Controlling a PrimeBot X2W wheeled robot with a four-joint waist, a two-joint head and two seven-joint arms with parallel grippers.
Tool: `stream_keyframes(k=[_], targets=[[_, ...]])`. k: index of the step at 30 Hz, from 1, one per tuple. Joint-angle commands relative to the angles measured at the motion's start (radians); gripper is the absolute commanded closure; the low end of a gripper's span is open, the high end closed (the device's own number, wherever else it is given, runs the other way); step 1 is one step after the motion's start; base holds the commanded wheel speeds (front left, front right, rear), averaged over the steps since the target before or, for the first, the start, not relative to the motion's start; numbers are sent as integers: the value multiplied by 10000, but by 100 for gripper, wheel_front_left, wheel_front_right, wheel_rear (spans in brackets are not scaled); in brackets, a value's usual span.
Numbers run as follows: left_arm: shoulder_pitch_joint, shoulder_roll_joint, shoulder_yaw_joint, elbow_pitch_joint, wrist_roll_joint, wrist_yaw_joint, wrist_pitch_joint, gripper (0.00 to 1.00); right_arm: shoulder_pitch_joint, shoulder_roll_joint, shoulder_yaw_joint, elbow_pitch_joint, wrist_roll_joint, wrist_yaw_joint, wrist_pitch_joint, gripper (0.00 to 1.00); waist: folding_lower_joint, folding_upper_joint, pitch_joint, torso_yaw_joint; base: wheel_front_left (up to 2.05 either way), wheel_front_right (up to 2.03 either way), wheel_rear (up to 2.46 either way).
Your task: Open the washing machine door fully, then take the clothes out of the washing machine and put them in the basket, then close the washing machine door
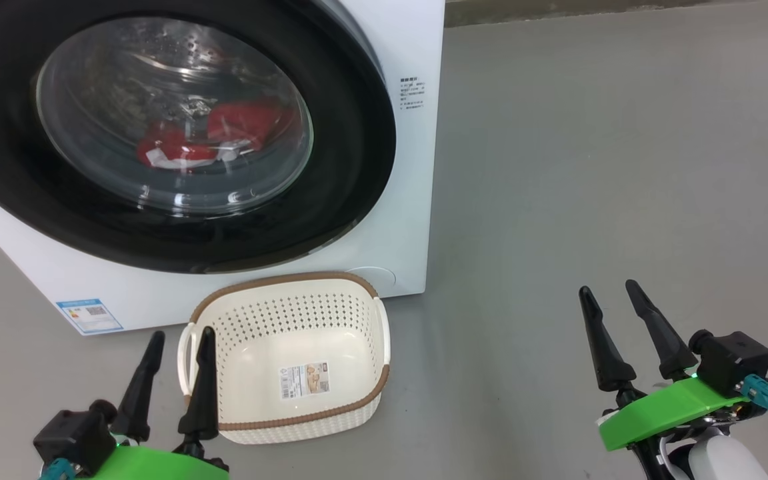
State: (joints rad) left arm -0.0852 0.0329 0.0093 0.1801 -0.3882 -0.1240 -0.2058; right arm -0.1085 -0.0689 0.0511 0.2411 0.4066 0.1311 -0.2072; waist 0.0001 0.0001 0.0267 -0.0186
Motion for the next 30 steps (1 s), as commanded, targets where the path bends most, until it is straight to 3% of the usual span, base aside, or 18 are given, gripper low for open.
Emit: stream_keyframes(k=[1, 15, 30], targets=[[-385, 153, 327, -304, 324, -60, -174, 0, -475, -133, 274, -294, -344, -3, -158, 0, -1, -1, -25, -7, 0, 0, 0], [-315, 174, 432, -321, 1759, -67, -556, 0, -557, -138, 529, -262, -1683, -4, -542, 0, -1, -1, -254, -137, 0, 0, 0], [-235, 174, 440, -231, 1714, -67, -559, 0, -462, -98, 463, -219, -1654, -4, -546, 0, -1, -1, -377, -259, 0, 0, 0]])
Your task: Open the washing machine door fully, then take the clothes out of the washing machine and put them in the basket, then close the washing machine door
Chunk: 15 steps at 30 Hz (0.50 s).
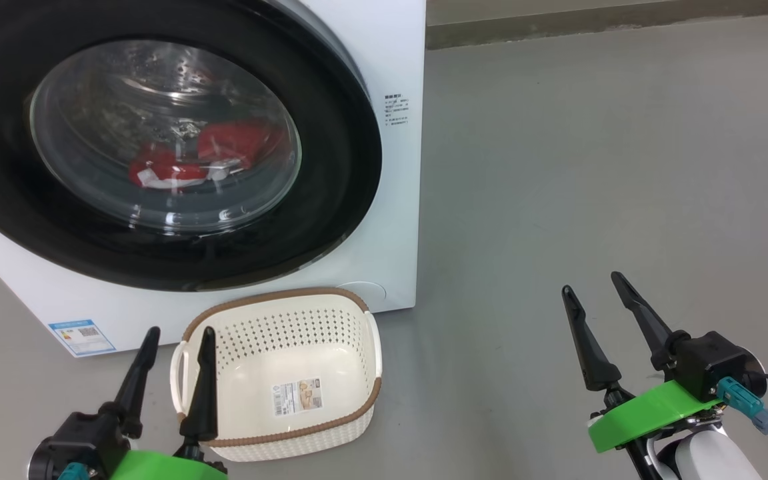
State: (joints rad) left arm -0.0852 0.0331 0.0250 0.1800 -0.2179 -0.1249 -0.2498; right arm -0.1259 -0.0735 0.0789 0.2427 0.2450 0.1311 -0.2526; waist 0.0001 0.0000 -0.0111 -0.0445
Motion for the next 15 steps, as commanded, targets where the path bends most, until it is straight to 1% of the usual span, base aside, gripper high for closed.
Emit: stream_keyframes(k=[1, 7, 8, 9, 10, 11, 15], targets=[[-241, 172, 276, -227, 21, -58, -120, 0, -288, -45, 181, -237, -37, -4, -91, 0, 0, 0, 6, -3, 0, 0, 0], [-286, 172, 274, -226, 68, -58, -120, 0, -351, -10, 210, -212, 37, -4, -91, 0, 0, 0, 87, 16, 0, 0, 0], [-293, 172, 270, -232, 79, -58, -120, 0, -361, -2, 216, -206, 103, -4, -91, 26, 0, 0, 101, 30, 0, 0, 0], [-296, 172, 262, -239, 95, -58, -120, 0, -368, 5, 214, -191, 167, -4, -91, 62, 0, 0, 113, 46, 0, 0, 0], [-296, 172, 250, -247, 111, -58, -120, 0, -382, 12, 217, -186, 247, -4, -91, 91, 0, 0, 128, 64, 0, 0, 0], [-298, 172, 239, -259, 122, -58, -120, 0, -399, 17, 214, -180, 331, -4, -91, 100, 0, 0, 144, 84, 0, 0, 0], [-351, 172, 166, -339, 70, -58, -120, 0, -518, 64, 190, -137, 1247, -4, -91, 100, 0, 0, 263, 211, 0, 0, 0]])
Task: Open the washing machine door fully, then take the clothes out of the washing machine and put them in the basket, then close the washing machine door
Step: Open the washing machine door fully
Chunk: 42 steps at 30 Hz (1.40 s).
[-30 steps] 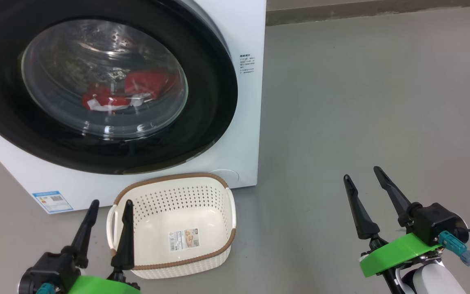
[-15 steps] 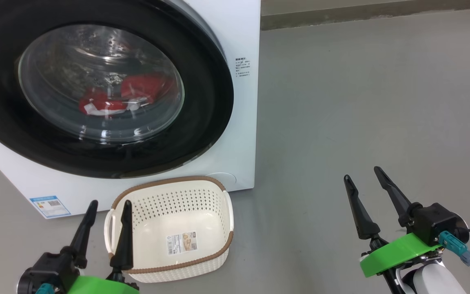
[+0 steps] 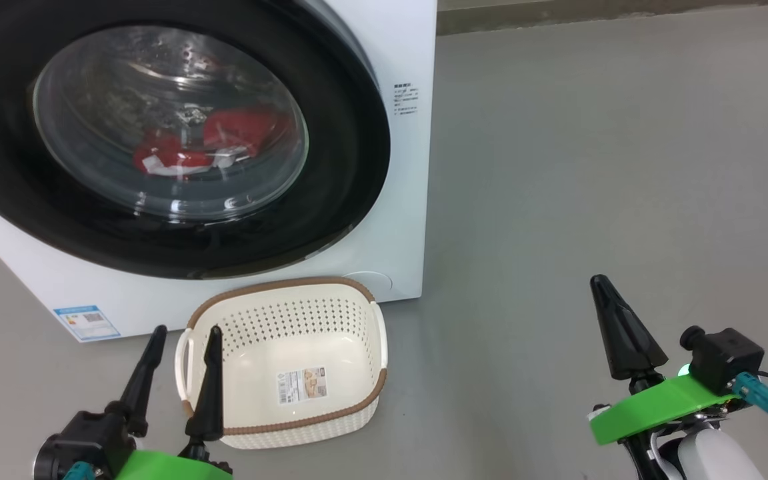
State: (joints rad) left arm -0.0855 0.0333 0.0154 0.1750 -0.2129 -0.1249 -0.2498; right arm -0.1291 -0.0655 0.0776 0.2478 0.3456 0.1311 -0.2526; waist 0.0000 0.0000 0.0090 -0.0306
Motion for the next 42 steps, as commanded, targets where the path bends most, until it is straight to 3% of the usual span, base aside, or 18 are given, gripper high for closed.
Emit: stream_keyframes(k=[1, 8, 18, 20, 28, 35, 42], targets=[[-359, 170, 246, -282, -47, -58, -120, 0, -532, -6, 188, -154, 562, -4, -91, 100, 0, 0, 90, 108, 0, 0, 0], [-590, 170, 139, -383, -352, -56, -120, 0, -1185, 2, 203, 278, 3404, -4, -91, 100, 0, 0, 492, 385, 0, 0, 0], [-1076, 170, -112, -722, -442, -55, -120, 0, -2825, -778, 1047, 823, 7153, -4, 167, 100, 0, 0, 1426, 758, 0, 0, 0], [-1277, 170, -235, -807, -424, -49, -120, 0, -3358, -1033, 1122, 720, 8686, -4, 804, 100, 0, 0, 1801, 937, 0, 0, 0], [-1654, 170, -479, -1259, -727, 87, -120, 0, -4712, -1660, 919, 629, 11631, -4, 2949, 100, 0, 0, 2716, 1390, 0, 0, 0], [-2024, 170, -575, -1530, -840, 123, -120, 0, -6084, -1996, 894, 1150, 12567, -4, 4545, 100, 0, 0, 3507, 1578, 0, 0, 0], [-2520, 170, -684, -1838, -750, 116, -120, 0, -7694, -2104, 1082, 1870, 12645, -4, 5579, 100, 0, 0, 4450, 1728, 0, 0, 0]])
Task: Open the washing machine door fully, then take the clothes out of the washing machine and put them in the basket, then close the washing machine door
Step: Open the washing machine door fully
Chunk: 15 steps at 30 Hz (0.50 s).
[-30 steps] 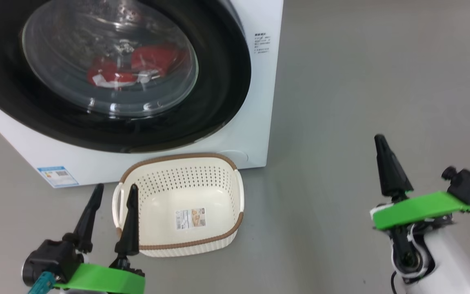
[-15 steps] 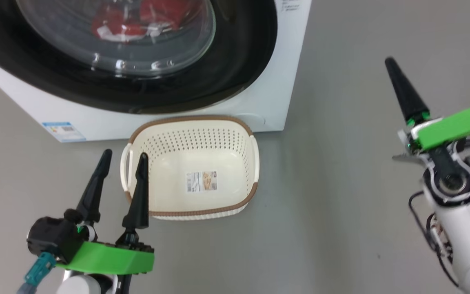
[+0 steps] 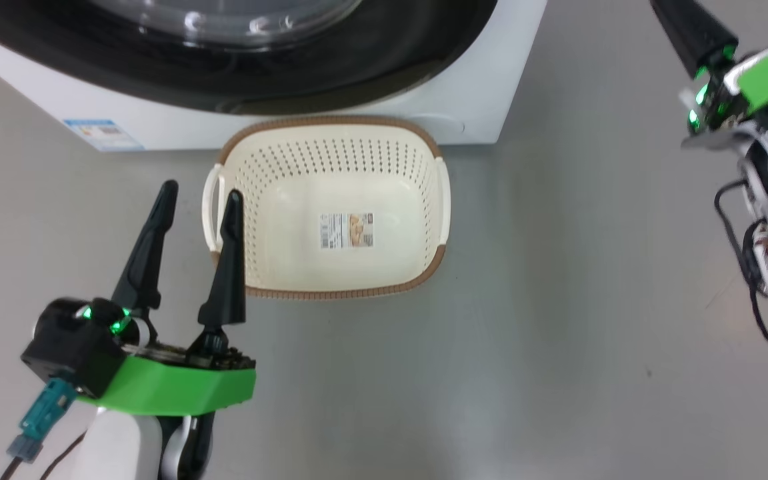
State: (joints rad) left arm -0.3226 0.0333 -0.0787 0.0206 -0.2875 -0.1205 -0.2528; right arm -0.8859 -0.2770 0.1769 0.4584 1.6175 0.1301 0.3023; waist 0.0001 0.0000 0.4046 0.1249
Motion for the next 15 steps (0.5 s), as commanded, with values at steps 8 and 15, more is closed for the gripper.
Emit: stream_keyframes(k=[8, 15], targets=[[-536, 170, 141, -605, 58, 61, -90, 0, -1813, 185, 230, 543, 36, 6, 889, 100, -1, 0, 1241, 356, 0, 0, 0], [-743, 170, -5, -708, 30, 78, -90, 0, -2638, 291, 187, 850, 230, 6, 1489, 100, -1, 0, 1597, 575, 0, 0, 0]])
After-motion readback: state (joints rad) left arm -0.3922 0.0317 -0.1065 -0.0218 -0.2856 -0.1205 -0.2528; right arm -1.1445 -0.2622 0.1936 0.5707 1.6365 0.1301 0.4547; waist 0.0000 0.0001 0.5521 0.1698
